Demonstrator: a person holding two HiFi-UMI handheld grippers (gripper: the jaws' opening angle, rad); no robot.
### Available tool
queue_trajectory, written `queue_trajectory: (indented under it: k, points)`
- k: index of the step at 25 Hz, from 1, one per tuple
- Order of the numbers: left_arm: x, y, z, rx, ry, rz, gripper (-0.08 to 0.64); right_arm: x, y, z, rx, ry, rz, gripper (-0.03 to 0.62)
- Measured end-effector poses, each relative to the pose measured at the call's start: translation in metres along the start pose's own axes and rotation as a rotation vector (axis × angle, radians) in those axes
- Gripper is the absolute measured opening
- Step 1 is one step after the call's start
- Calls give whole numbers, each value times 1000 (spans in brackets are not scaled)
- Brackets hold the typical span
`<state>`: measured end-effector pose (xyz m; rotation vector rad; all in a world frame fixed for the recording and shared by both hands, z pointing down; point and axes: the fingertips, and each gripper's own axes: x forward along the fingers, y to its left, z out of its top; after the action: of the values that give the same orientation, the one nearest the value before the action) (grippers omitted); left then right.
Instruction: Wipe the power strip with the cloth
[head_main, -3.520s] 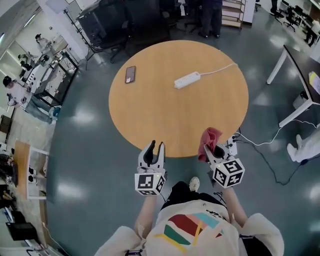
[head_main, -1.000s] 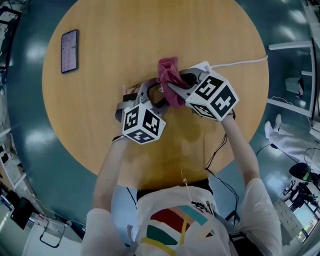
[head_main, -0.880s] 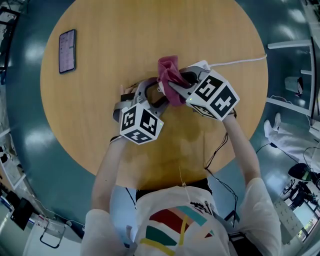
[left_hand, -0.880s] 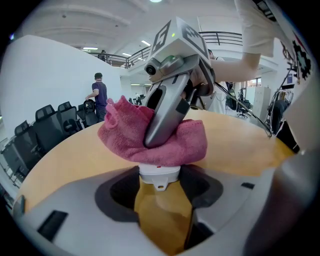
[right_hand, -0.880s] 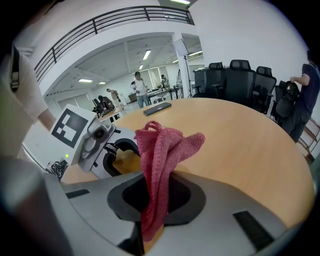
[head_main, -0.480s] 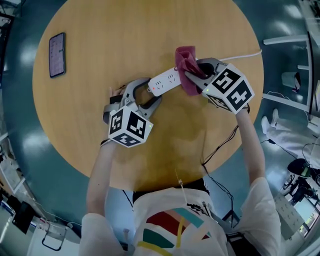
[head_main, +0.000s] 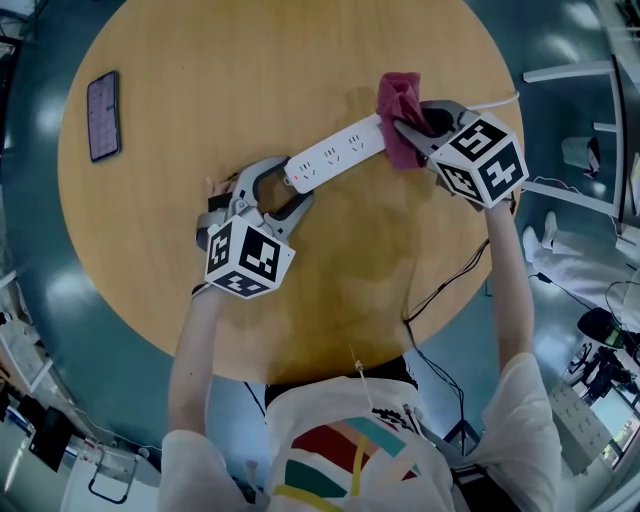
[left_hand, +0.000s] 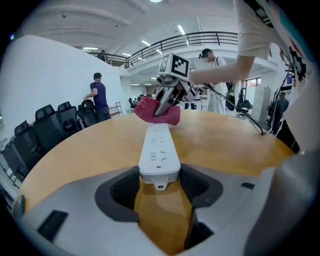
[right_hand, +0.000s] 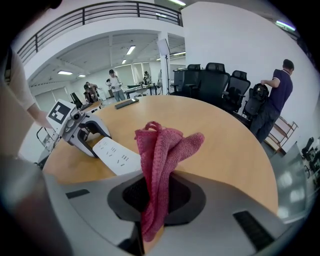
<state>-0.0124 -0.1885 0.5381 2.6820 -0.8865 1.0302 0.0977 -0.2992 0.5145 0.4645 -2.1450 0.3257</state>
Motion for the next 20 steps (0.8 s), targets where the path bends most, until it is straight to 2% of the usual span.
queue_trajectory:
  k: [6,9,11,13,14,15,16,20]
  points:
    - [-1,-1,2,4,-6,7,298,-12,-2,5,-18,-16,-61,40]
    - [-16,1,12,-11,-90,51,298,-31,13,16,-102,-51,-80,39]
    - [-32,5,19,-75,-160,78,298,-44,33,28,-186,-103,-46,40]
    - [-49,13,23,-169,-202,109,295,-54,65,37,-323,-144,21,40]
    - [-56,18,23,-210,-210,135,213,-56,82,38,-408,-150,52,40]
    - [-61,23,23,-237,-208,162,81,-55,100,38,-500,-144,75,39]
    - [-64,26,23,-253,-199,177,41,-51,117,36,-599,-128,86,39]
    - [-59,22,31,-264,-169,159,41,-16,168,8,-1051,14,32,40]
